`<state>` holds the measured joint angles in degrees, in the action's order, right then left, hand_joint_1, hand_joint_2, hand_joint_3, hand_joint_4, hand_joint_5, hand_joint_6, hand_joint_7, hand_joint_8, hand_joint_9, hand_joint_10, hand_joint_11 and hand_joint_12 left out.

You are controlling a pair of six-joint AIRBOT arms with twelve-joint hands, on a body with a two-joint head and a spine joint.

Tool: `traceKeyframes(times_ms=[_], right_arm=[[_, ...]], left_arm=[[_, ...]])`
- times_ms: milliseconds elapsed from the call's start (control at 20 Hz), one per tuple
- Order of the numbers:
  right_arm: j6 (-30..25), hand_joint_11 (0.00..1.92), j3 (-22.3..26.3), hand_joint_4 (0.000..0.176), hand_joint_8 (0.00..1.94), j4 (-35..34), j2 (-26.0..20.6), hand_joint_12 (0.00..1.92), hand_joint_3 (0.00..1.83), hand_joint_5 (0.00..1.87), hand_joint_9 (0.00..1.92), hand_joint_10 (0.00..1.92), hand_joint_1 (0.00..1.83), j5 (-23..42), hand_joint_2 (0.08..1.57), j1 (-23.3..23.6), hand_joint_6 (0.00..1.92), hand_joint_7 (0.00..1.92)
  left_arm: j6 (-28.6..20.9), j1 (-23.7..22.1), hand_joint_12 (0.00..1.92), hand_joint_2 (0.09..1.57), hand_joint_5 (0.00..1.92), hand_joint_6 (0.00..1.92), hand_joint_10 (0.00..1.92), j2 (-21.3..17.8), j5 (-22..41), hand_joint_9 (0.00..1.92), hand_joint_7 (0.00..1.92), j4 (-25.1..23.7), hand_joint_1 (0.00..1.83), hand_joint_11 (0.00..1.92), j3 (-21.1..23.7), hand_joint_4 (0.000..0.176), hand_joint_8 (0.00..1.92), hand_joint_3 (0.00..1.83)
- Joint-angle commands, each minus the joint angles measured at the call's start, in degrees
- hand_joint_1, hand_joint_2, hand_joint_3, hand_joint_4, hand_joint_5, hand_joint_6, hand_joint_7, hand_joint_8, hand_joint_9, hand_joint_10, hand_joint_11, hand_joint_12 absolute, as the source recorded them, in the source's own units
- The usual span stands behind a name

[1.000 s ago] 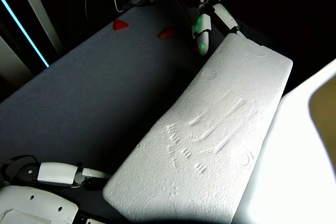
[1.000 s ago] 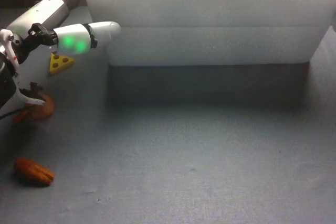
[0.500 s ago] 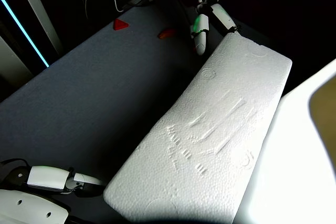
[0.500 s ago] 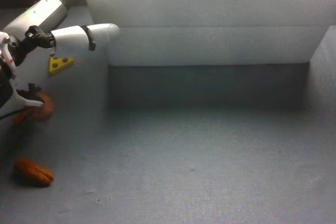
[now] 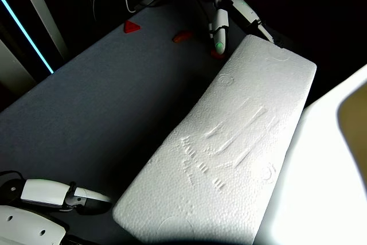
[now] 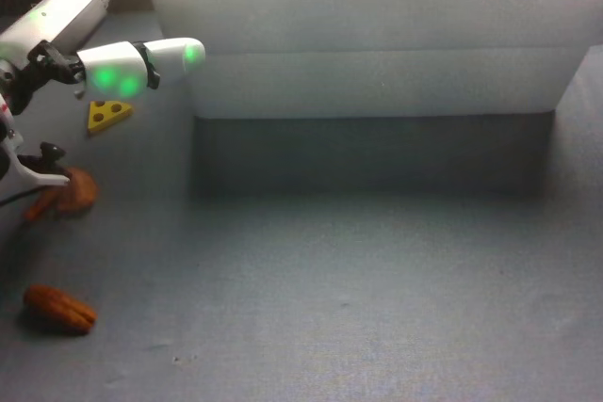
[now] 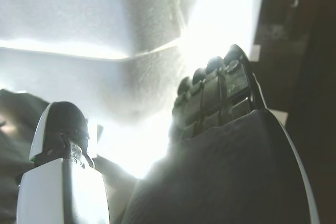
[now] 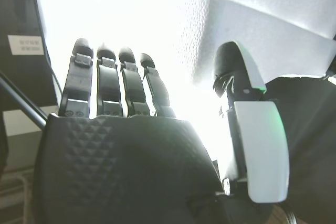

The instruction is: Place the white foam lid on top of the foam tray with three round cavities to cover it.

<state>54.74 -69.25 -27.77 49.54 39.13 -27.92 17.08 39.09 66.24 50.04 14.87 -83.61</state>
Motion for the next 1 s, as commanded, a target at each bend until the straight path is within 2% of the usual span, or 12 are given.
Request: traceKeyframes(times_ms=[0,50,400,500,550,600,650,700,750,800,900,950], right_arm=[[-0.05,0.02,-0.23,0.000,0.00,0.23,-1.03,0.01,0.00,0.00,0.00,0.00,0.45,7.48,1.22,0.34,0.00,0.00],[-0.05,0.03,-0.18,0.000,0.00,0.30,-1.03,0.02,0.00,0.00,0.00,0.00,0.47,7.54,1.21,0.34,0.00,0.00],[-0.05,0.01,-0.07,0.000,0.00,0.68,-0.91,0.02,0.01,0.00,0.00,0.00,0.44,7.90,1.24,0.70,0.00,0.00],[-0.06,0.00,-0.07,0.000,0.00,0.74,-0.86,0.18,0.00,0.00,0.00,0.00,0.45,7.93,1.27,0.74,0.00,0.00],[-0.06,0.00,-0.06,0.000,0.00,0.78,-0.84,0.22,0.00,0.00,0.00,0.00,0.46,7.93,1.27,0.75,0.00,0.00],[-0.06,0.00,0.00,0.000,0.00,0.87,-0.83,0.16,0.00,0.00,0.00,0.00,0.46,7.99,1.27,0.78,0.00,0.00],[-0.06,0.00,0.09,0.000,0.00,1.02,-0.83,0.15,0.00,0.00,0.00,0.00,0.47,8.13,1.26,0.80,0.00,0.00],[-0.07,0.00,0.22,0.000,0.00,1.16,-0.84,0.22,0.00,0.00,0.00,0.00,0.46,8.39,1.26,0.80,0.00,0.00],[-0.08,0.00,0.43,0.000,0.00,1.34,-0.95,0.27,0.00,0.00,0.00,0.00,0.46,8.77,1.24,0.80,0.00,0.00],[-0.08,0.00,0.68,0.000,0.00,1.47,-1.11,0.37,0.00,0.00,0.00,0.00,0.46,9.18,1.23,0.80,0.00,0.00],[-0.17,0.00,1.15,0.000,0.00,1.91,-1.35,0.59,0.00,0.00,0.02,0.01,0.47,9.84,1.21,0.80,0.00,0.00],[-0.22,0.00,1.36,0.000,0.00,2.26,-1.35,0.54,0.00,0.00,0.00,0.00,0.47,10.14,1.21,0.85,0.00,0.00]], left_arm=[[-0.18,-0.40,0.00,1.03,0.04,0.01,0.00,-0.65,8.13,0.00,0.00,0.36,0.52,0.01,-0.10,0.004,0.00,0.00],[-0.18,-0.50,0.00,1.03,0.05,0.01,0.00,-0.69,8.29,0.00,0.00,0.17,0.53,0.00,0.01,0.000,0.00,0.00],[-0.18,-1.67,0.00,1.03,0.06,0.01,0.00,-0.57,8.42,0.00,0.00,-1.40,0.50,0.00,0.28,0.000,0.00,0.00],[-0.22,-2.10,0.00,1.03,0.06,0.01,0.00,-0.27,8.19,0.00,0.00,-1.78,0.51,0.00,0.09,0.012,0.00,0.00],[-0.29,-2.22,0.00,1.03,0.07,0.01,0.00,-0.22,8.22,0.00,0.00,-1.93,0.51,0.00,0.09,0.010,0.00,0.00],[-0.44,-2.29,0.00,1.03,0.06,0.01,0.00,-0.20,8.51,0.00,0.00,-2.15,0.52,0.00,0.18,0.002,0.00,0.00],[-0.67,-2.27,0.00,1.03,0.07,0.01,0.00,-0.20,8.82,0.00,0.00,-2.35,0.52,0.00,0.27,0.004,0.00,0.00],[-0.76,-2.22,0.00,1.03,0.07,0.01,0.00,-0.25,9.21,0.00,0.00,-2.56,0.52,0.00,0.45,0.000,0.00,0.00],[-0.77,-2.15,0.00,1.03,0.06,0.00,0.00,-0.36,9.65,0.00,0.00,-2.66,0.49,0.00,0.69,0.006,0.00,0.00],[-0.78,-2.13,0.00,1.04,0.05,0.00,0.00,-0.50,10.04,0.00,0.00,-2.78,0.49,0.00,0.88,0.003,0.00,0.00],[-0.79,-2.14,0.00,1.04,0.04,0.00,0.00,-0.78,10.77,0.00,0.00,-2.96,0.47,0.00,1.28,0.007,0.00,0.00],[-0.80,-2.20,0.00,1.05,0.03,0.00,0.00,-0.97,11.25,0.00,0.00,-3.09,0.47,0.00,1.50,0.000,0.00,0.01]])
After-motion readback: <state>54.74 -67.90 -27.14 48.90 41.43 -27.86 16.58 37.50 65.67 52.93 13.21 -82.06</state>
